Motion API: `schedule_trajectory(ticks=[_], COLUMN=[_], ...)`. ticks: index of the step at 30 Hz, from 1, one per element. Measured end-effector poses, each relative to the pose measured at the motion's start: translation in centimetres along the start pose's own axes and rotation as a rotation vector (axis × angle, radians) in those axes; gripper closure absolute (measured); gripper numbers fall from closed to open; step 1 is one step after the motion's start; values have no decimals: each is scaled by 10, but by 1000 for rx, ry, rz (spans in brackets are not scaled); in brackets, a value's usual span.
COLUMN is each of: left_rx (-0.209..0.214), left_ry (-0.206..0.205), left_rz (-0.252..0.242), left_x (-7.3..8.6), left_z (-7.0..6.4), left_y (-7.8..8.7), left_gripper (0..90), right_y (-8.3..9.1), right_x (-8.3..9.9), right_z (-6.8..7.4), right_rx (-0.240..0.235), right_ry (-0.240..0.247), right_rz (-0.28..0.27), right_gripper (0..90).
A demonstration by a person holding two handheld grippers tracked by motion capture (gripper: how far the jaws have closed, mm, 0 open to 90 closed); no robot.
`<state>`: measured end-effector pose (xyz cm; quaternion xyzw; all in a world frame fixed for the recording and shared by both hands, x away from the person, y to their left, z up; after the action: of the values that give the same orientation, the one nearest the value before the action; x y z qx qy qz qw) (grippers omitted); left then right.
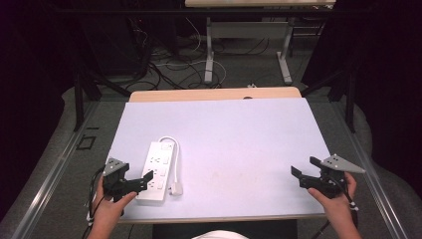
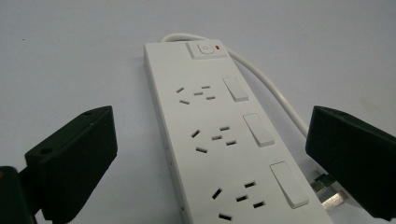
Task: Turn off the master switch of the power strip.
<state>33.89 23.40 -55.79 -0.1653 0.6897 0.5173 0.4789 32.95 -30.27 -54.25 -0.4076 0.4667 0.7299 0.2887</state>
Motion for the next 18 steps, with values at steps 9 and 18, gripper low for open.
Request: schedule_trajectory(ticks=[9,18], left_rx=[-18,-12], left_ry=[-24,-37], left_rz=[-2,11], left_x=[-3,-12], left_z=[0,-3], left_y=[3,9], left_gripper=[29,53], right_y=[-5,-9], right_x=[17,19], right_z=[-4,-3], right_rx=[37,25], right_ry=[24,53], right_rz=[28,17], right_gripper=[179,184])
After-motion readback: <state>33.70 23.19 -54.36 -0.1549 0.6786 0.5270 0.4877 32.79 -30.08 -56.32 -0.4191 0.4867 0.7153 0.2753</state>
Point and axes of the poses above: each handheld gripper's, and its own axes: y roughly backward along the jaws, x roughly out of its underside, z roughly to its left, the point moved 6 cm from there along -y, roughly forward along the jaws, and after that the axes turned 11 degrees about -y, right-handed, at the moved point
